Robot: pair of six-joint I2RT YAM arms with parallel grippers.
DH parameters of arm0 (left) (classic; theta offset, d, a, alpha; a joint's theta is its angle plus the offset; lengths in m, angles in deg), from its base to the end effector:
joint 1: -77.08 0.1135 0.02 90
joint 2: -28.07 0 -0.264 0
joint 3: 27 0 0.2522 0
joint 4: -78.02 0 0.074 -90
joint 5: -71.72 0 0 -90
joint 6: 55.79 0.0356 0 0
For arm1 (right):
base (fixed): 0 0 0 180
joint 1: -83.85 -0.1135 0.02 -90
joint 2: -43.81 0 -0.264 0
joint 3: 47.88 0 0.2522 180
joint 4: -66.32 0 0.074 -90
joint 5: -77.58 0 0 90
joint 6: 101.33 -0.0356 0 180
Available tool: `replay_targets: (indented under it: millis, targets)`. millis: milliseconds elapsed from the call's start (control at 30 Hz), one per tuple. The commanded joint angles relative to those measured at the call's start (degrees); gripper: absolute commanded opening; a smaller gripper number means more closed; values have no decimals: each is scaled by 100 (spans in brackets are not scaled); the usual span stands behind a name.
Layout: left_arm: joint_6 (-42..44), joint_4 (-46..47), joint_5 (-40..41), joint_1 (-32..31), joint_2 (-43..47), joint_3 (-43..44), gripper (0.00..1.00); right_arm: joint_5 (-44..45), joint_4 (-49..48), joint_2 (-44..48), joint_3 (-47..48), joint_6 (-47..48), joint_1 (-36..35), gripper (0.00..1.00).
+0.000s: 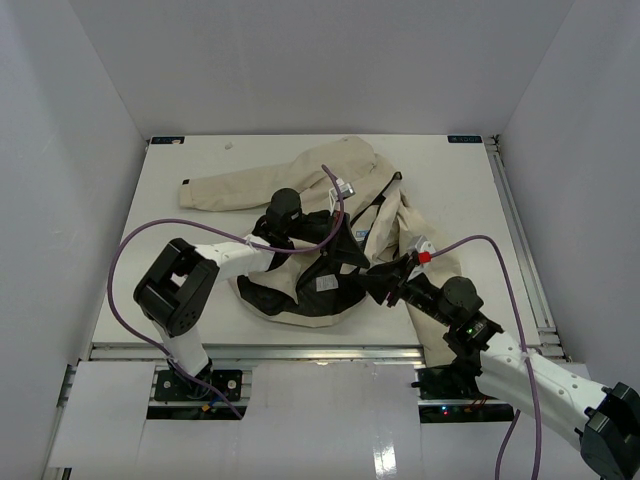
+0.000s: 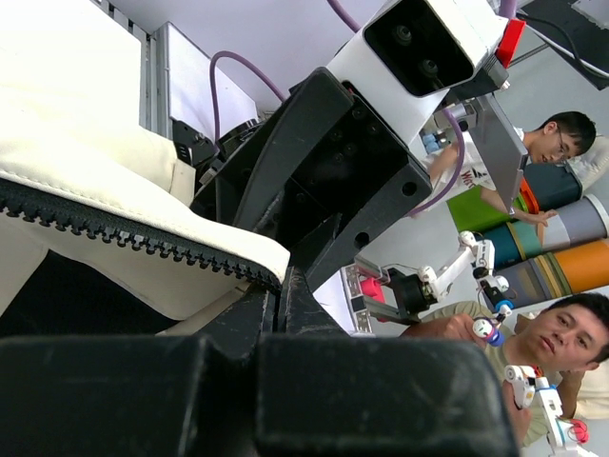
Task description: Zip up the jacket
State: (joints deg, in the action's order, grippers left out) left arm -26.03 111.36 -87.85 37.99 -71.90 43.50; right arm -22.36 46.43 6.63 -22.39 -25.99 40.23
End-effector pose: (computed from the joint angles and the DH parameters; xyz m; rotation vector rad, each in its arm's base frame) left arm 0.2673 -0.2601 0.2553 0.9115 1.8651 -2.1079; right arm 0.1149 0.1180 0.2375 -0.5187 1.4088 0.9532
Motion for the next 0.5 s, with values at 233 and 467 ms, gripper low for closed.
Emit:
replay_targets:
  millis: [233, 467]
  targets:
    - [585, -280, -102, 87, 118, -56, 0, -367, -669, 142, 30, -100, 11, 25]
    - [1107, -757, 95, 158, 139, -57, 0, -321, -660, 183, -4, -142, 14, 14]
